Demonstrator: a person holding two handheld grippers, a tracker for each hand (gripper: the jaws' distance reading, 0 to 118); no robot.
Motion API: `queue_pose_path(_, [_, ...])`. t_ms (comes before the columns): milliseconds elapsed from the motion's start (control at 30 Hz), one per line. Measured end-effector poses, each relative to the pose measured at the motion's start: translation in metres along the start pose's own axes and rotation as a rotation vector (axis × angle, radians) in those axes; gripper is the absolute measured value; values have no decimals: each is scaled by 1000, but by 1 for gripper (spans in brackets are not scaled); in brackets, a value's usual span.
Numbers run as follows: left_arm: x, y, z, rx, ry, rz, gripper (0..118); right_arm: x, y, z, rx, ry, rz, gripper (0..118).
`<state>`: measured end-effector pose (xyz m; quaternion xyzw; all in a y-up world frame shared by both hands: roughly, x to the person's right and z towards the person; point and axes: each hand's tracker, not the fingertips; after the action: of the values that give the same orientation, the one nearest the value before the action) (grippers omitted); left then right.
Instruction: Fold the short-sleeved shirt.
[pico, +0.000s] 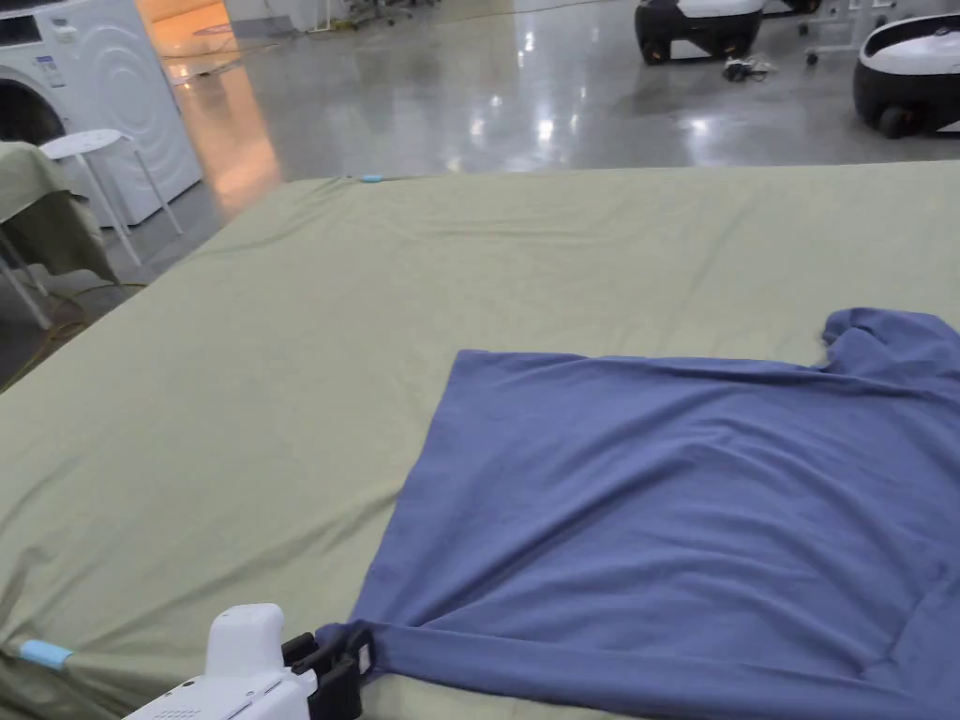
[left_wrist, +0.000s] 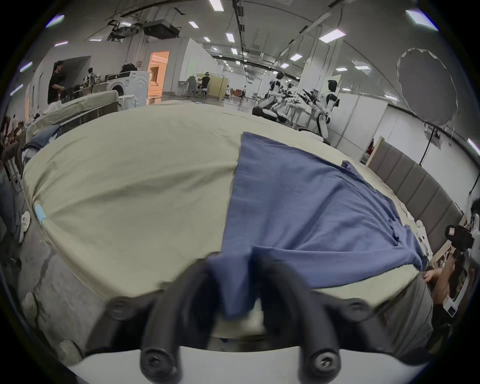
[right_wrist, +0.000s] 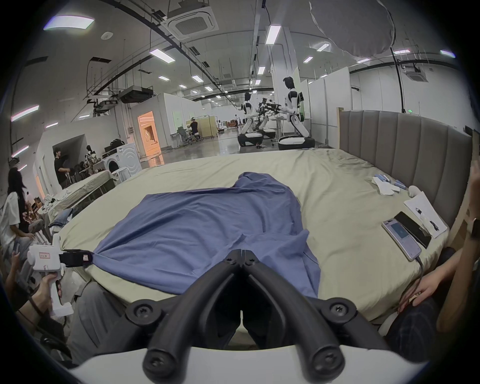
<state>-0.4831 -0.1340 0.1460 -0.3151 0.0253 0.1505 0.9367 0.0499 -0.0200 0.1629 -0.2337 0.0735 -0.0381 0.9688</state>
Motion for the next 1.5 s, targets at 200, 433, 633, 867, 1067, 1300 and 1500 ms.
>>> queue_pose_path(200, [15,3,-11,-77,39,-103,12,25,-10,0,-61,-75,-60,0])
queue_pose_path(433, [22,5,-12,-95,66,-153,12,60,-45,-45,-273,-212,-99,75])
queue_pose_path(633, [30,6,-8,-95,71,-160,12,87,-66,-68,-352,-168,-214,66])
queue_pose_path(867, [39,16,6,-75,57,-129,10,96,-54,-53,-289,-140,-236,4])
queue_pose_path(1067, [50,83,13,40,-17,-95,10,99,-10,-73,-192,-88,-183,4])
queue_pose_path(1300, [61,174,-72,55,-20,-143,10,98,72,-173,-135,-75,-126,4])
queue_pose_path(1500, [61,200,-149,-38,40,-163,10,104,96,-251,-225,-101,-170,4])
